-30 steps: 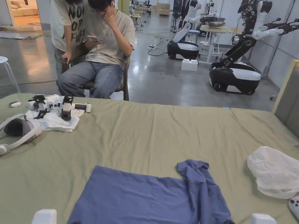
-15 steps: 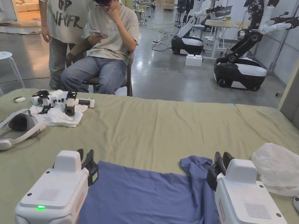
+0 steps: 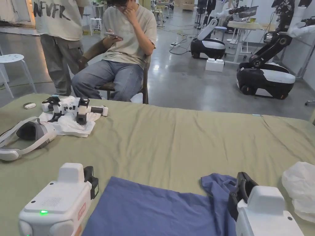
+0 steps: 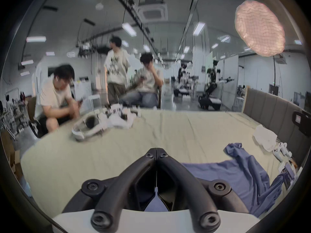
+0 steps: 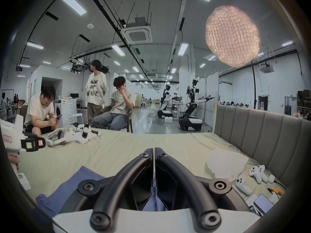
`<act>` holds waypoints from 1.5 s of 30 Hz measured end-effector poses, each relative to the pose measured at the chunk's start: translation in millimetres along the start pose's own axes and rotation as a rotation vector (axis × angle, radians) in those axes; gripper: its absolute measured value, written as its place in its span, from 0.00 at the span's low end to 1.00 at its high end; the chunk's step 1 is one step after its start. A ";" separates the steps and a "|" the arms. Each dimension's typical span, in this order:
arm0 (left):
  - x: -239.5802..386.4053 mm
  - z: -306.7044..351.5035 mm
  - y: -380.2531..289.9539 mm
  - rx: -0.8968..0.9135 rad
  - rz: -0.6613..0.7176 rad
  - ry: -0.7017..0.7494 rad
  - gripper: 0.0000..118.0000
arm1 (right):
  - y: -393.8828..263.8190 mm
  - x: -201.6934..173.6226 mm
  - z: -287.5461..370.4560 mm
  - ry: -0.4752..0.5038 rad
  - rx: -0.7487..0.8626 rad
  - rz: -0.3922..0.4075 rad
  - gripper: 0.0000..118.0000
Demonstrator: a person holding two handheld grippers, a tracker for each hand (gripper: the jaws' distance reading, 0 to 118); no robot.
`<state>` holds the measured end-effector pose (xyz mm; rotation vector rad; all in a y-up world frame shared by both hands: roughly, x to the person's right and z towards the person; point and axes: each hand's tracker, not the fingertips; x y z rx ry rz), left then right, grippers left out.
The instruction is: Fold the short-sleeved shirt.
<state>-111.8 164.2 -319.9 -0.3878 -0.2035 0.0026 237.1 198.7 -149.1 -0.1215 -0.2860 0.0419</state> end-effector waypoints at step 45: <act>12.4 -194.4 -22.0 -0.504 -0.182 -0.143 0.00 | -152.3 139.5 -268.4 0.021 -0.980 -0.118 0.42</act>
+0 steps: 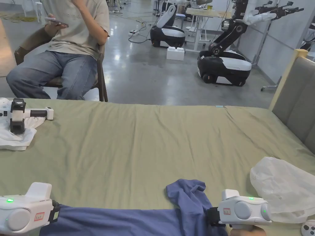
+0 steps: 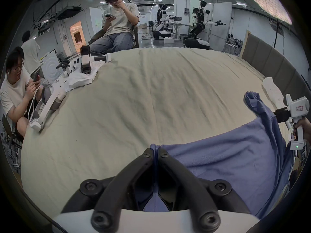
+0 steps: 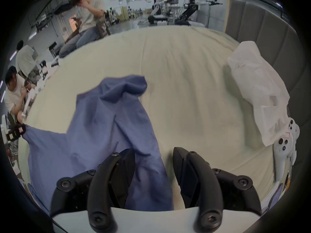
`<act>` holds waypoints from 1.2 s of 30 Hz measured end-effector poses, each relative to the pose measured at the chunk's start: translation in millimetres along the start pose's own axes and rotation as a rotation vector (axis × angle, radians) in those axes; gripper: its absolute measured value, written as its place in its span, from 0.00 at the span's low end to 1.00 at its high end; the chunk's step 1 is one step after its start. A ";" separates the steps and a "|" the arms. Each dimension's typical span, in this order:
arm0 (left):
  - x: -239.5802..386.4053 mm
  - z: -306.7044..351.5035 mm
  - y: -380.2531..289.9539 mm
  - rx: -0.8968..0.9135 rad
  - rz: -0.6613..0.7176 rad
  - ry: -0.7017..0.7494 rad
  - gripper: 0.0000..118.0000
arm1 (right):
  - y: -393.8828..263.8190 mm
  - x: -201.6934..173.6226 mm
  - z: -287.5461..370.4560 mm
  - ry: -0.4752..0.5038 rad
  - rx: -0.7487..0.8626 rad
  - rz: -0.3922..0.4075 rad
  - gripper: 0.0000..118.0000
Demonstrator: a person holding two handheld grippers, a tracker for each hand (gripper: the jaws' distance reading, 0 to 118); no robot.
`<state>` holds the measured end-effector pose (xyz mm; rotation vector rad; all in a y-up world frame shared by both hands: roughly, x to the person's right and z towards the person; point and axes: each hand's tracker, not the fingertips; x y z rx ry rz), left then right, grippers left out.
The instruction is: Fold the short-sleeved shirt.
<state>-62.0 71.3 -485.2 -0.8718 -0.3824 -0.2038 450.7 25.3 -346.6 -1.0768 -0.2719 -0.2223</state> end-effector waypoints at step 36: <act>-44.8 226.1 36.1 0.416 0.126 0.062 0.00 | -11.4 1.4 293.8 -0.085 0.676 0.084 0.02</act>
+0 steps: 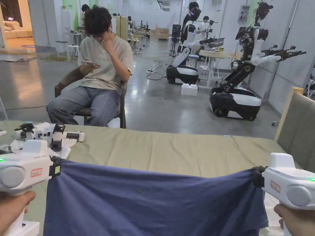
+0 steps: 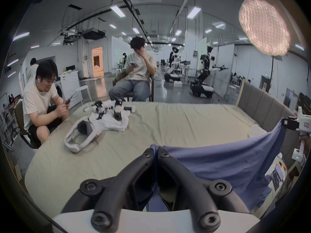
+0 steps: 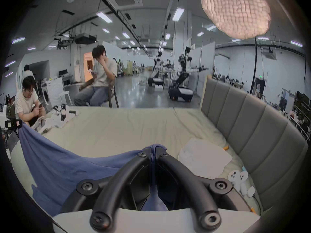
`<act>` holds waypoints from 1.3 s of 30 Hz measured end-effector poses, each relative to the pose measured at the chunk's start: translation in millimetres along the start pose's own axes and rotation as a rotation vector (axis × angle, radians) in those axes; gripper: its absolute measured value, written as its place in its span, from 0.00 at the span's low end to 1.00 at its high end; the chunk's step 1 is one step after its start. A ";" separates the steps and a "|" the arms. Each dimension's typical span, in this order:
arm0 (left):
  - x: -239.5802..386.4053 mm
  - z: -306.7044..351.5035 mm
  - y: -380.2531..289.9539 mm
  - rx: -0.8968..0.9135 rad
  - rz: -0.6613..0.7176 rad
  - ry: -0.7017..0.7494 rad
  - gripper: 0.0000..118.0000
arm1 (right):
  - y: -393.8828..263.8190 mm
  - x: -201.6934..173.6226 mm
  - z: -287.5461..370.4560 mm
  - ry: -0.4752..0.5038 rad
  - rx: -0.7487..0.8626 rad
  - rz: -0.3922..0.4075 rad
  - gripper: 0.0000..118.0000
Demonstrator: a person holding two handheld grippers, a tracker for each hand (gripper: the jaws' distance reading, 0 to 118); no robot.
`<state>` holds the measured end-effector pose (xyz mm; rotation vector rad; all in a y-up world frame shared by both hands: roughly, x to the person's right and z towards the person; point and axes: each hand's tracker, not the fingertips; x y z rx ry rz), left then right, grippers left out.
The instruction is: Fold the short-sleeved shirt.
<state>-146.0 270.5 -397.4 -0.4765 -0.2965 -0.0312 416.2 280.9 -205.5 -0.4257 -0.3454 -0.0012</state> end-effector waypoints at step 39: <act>-14.4 12.2 291.4 0.285 -0.064 0.132 0.00 | 291.6 -34.7 3.8 -0.052 0.346 0.040 0.02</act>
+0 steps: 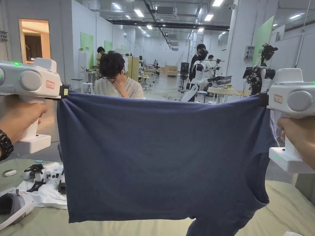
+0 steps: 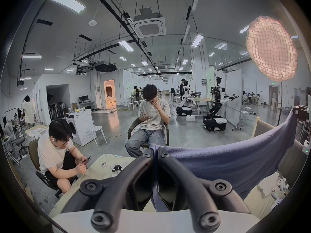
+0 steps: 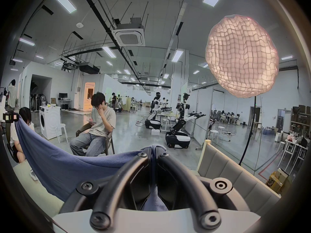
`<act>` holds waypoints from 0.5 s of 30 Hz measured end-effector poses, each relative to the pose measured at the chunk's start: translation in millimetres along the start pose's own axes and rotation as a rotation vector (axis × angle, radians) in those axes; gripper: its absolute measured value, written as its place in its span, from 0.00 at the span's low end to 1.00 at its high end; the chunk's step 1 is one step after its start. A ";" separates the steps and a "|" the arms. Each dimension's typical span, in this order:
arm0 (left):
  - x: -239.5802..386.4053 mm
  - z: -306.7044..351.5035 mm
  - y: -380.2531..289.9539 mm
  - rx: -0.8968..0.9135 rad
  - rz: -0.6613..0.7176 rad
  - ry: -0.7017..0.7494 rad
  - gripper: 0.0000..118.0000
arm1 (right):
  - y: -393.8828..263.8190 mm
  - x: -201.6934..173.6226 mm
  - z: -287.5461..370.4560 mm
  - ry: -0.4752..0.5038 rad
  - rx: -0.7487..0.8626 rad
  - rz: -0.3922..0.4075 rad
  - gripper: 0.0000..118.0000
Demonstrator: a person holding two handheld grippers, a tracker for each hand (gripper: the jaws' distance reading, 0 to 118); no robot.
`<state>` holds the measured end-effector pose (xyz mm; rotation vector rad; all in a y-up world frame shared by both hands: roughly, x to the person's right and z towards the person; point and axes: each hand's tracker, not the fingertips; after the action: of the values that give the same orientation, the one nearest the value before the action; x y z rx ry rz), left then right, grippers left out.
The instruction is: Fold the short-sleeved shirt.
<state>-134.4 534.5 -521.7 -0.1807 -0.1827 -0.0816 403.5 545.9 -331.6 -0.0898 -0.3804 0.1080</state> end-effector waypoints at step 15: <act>13.2 4.9 -162.9 -0.125 0.061 -0.032 0.00 | -140.3 -12.4 19.9 0.017 -0.143 0.029 0.02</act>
<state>-138.2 374.8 -486.6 -0.3116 -0.2040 -0.0295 396.9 406.7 -302.7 -0.2372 -0.3697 0.1090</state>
